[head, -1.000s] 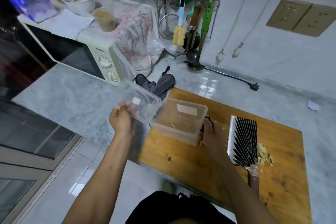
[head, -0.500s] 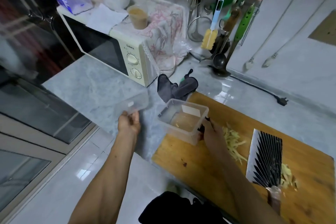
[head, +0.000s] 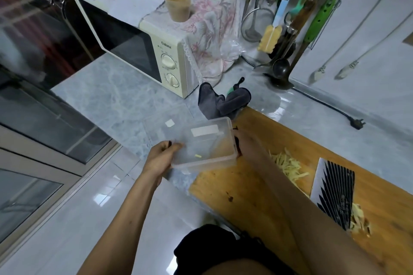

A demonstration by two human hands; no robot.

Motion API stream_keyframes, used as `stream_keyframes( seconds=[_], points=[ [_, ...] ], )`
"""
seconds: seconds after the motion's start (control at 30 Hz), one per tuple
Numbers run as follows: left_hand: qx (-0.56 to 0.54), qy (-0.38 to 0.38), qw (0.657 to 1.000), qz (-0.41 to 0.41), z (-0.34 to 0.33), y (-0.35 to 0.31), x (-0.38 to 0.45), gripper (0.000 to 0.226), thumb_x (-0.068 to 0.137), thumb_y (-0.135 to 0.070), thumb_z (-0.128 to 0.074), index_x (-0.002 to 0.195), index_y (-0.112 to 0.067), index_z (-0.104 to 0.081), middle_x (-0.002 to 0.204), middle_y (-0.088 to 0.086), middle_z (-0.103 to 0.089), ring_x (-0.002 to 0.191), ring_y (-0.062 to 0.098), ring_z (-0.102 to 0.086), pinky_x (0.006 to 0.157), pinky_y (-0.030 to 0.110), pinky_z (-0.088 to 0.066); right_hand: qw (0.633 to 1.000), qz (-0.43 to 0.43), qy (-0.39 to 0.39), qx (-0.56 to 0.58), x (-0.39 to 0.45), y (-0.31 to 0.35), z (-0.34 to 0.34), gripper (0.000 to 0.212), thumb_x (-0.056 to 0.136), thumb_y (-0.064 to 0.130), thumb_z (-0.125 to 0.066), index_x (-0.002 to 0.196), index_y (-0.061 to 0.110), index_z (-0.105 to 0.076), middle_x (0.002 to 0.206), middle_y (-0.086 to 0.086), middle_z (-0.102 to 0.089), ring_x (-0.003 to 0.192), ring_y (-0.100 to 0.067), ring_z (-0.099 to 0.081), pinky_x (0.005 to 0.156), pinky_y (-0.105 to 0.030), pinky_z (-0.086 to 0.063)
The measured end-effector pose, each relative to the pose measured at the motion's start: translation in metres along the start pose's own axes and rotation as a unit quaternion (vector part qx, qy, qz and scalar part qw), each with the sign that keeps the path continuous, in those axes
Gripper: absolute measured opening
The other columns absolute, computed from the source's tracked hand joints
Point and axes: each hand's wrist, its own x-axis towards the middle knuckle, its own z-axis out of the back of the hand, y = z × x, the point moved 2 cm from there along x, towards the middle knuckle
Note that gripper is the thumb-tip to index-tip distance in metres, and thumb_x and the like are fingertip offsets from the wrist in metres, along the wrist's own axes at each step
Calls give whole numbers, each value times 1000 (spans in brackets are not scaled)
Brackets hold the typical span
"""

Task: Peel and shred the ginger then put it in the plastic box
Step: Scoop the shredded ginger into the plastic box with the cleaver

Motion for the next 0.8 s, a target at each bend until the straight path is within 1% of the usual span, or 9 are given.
stream_keyframes(
  seconds=[0.07,0.17,0.23,0.37,0.43,0.5,0.6,0.7,0.8],
  points=[
    [-12,-63,998,17,7,12,-5,18,85,-20,-70,81,-13,-54,75,7,-52,67,20,-52,59,29,-43,999,21,-2,-47,7,12,-5,33,103,30,-44,86,3,-53,68,-10,-45,56,-16,-41,51,-22,-35],
    [-61,-114,990,48,10,26,-17,22,88,-11,-66,77,-14,-47,69,7,-43,61,19,-44,47,25,-48,995,39,4,-95,17,25,-21,31,101,28,-49,86,1,-44,74,-11,-40,68,-17,-39,57,-29,-30],
    [-75,-139,986,49,11,31,-20,27,88,-10,-66,74,-15,-44,64,5,-39,58,19,-39,43,22,-47,988,41,37,-141,22,23,-30,21,100,24,-51,91,6,-53,75,-9,-43,71,-17,-42,61,-29,-33],
    [-103,-193,975,47,8,29,-16,29,86,-14,-66,72,-15,-41,61,6,-39,53,23,-39,52,30,-47,992,23,57,-112,30,16,-33,18,98,19,-54,101,1,-59,81,-11,-47,77,-20,-45,69,-30,-37],
    [-107,-211,971,39,3,26,-14,30,87,-19,-66,72,-15,-40,62,4,-41,51,22,-40,50,27,-42,994,5,63,-92,30,15,-33,23,97,21,-56,111,4,-60,81,-9,-50,77,-19,-48,71,-33,-40],
    [-109,-226,967,36,-4,25,-14,33,89,-24,-67,73,-15,-40,65,1,-44,53,17,-43,50,25,-38,993,5,65,-94,30,10,-31,22,94,21,-56,98,0,-55,77,-10,-43,72,-20,-42,68,-35,-36],
    [-109,-225,968,18,-16,24,-14,32,88,-34,-70,78,-17,-45,73,-1,-53,68,18,-53,59,28,-41,993,10,73,-97,32,-1,-28,23,91,19,-55,72,11,-44,71,-13,-40,66,-22,-38,64,-39,-34],
    [-129,-185,974,18,-23,23,-23,34,88,-41,-72,82,-16,-49,66,0,-59,64,20,-59,63,29,-49,995,-10,58,-84,16,-9,-19,19,94,26,-54,88,10,-63,82,-9,-66,79,-23,-63,79,-41,-54],
    [-152,-137,978,35,-25,30,-42,45,90,-51,-64,77,-11,-51,54,5,-59,52,24,-58,61,35,-53,994,-4,46,-101,-6,-19,-4,18,99,28,-53,96,15,-65,89,0,-72,88,-20,-69,88,-41,-56]
  ],
)
